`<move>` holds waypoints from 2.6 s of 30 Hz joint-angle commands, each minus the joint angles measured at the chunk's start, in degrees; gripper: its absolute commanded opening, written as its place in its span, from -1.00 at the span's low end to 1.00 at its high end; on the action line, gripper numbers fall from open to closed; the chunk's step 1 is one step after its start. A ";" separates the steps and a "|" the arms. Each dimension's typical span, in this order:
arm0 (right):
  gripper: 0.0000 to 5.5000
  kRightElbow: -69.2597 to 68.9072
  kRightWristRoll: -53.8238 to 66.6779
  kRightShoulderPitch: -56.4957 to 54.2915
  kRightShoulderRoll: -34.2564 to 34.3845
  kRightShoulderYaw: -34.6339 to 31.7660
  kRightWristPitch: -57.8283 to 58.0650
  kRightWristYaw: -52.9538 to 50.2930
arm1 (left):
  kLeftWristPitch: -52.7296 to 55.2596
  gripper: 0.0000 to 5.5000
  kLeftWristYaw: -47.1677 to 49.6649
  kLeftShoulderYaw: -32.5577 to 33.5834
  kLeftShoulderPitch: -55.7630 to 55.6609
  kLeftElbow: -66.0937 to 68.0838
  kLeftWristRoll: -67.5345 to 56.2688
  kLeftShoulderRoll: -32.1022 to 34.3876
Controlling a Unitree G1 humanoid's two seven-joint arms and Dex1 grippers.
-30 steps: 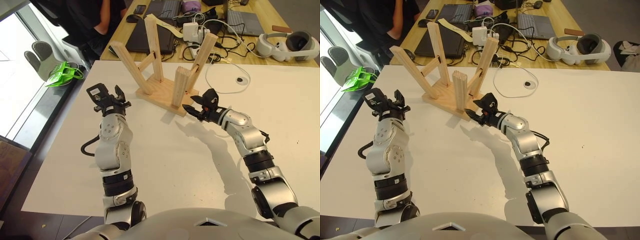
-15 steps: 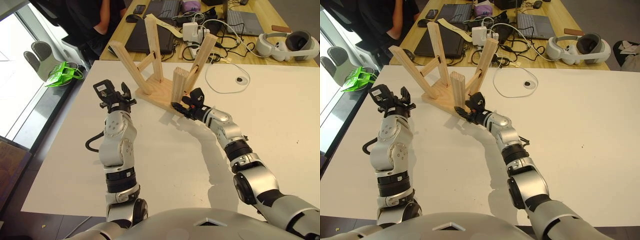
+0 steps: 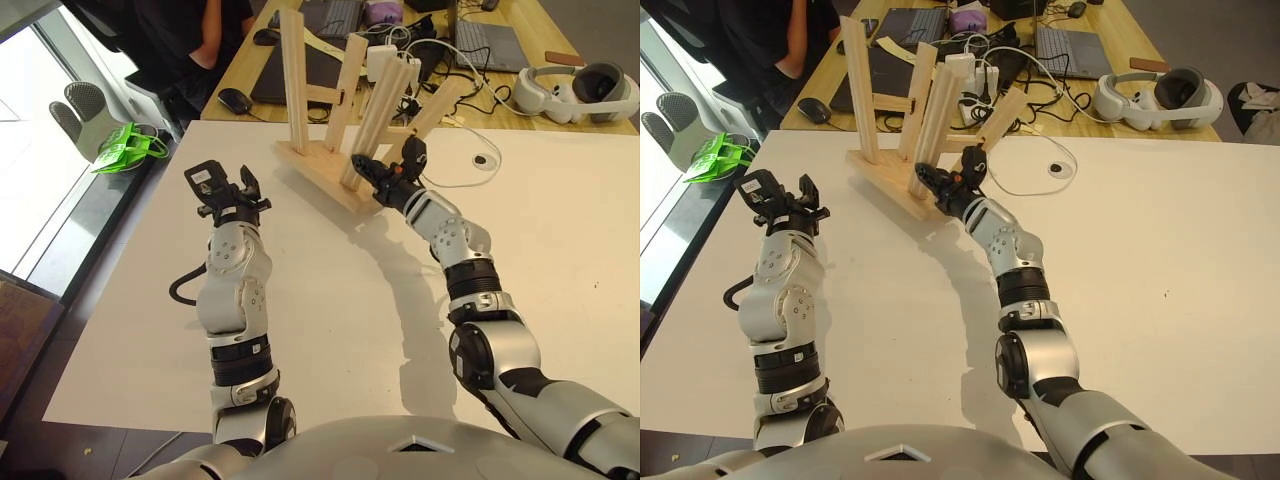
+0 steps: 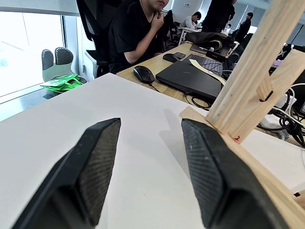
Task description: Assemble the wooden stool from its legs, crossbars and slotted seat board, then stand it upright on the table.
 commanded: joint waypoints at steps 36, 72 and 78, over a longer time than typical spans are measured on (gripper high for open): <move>-0.17 -38.57 56.49 20.17 8.05 -2.82 18.01 -50.13 | 0.22 -0.13 -0.10 0.87 0.80 -1.26 1.49 1.19; -0.17 -19.90 -22.03 -0.24 -55.41 28.36 -19.65 44.55 | -1.24 -0.13 2.11 2.19 3.92 -4.33 2.26 -0.85; -0.17 -8.64 -34.76 -3.34 -52.02 30.45 -31.08 36.33 | -1.31 -0.13 2.00 2.28 3.88 -3.97 2.22 -0.69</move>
